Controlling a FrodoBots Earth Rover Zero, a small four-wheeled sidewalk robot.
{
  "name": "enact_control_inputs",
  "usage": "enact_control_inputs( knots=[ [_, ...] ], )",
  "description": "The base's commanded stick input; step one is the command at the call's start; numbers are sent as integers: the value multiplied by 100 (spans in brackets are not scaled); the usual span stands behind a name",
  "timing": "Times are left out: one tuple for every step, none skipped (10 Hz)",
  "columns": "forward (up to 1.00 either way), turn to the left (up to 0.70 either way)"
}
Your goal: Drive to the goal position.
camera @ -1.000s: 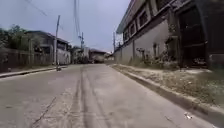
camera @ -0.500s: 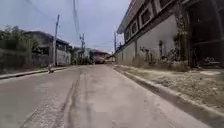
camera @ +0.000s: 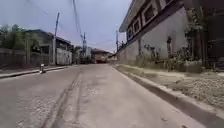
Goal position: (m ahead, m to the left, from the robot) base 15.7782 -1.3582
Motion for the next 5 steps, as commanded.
enact_control_inputs(
  knots=[
    [100,0],
    [100,0],
    [100,0],
    [100,0],
    [100,0]
  ],
)
